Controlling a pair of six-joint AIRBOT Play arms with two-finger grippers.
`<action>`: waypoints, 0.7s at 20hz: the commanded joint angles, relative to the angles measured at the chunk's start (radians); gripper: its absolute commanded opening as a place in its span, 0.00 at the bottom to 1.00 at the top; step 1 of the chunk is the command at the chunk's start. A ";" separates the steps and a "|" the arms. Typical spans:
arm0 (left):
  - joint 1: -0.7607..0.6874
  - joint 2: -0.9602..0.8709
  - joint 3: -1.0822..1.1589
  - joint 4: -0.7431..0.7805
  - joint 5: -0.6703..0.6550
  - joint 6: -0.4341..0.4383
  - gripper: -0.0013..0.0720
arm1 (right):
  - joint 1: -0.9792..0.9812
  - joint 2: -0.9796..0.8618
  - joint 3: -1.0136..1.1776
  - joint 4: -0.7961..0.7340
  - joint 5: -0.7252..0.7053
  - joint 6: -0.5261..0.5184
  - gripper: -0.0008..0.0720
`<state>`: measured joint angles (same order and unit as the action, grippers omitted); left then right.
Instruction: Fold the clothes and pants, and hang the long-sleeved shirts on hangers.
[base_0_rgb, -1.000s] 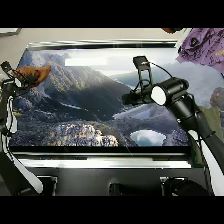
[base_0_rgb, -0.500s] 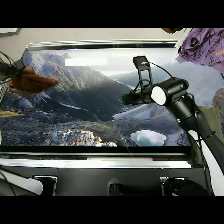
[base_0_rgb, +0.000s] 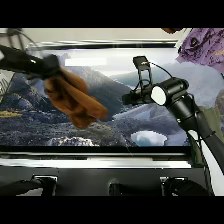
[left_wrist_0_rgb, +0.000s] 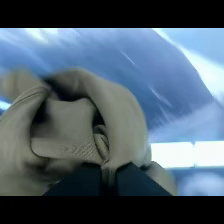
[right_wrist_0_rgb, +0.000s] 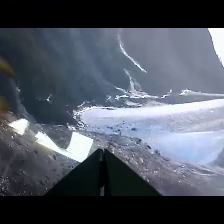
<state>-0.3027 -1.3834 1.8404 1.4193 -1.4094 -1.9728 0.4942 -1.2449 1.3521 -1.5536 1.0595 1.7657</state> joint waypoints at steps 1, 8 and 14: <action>-0.165 0.014 -0.121 0.010 0.010 -0.055 0.03 | 0.001 0.000 0.001 0.000 0.000 0.000 0.05; -0.191 0.000 -0.625 -0.105 0.378 -0.050 0.68 | 0.001 0.000 0.001 0.001 -0.012 0.000 0.05; -0.033 0.043 -0.540 -0.106 0.227 0.155 0.77 | -0.014 0.039 0.011 -0.013 0.109 -0.025 0.10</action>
<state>-0.4091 -1.3647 1.2720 1.3235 -1.1103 -1.9289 0.4904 -1.2289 1.3579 -1.5471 1.0916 1.7687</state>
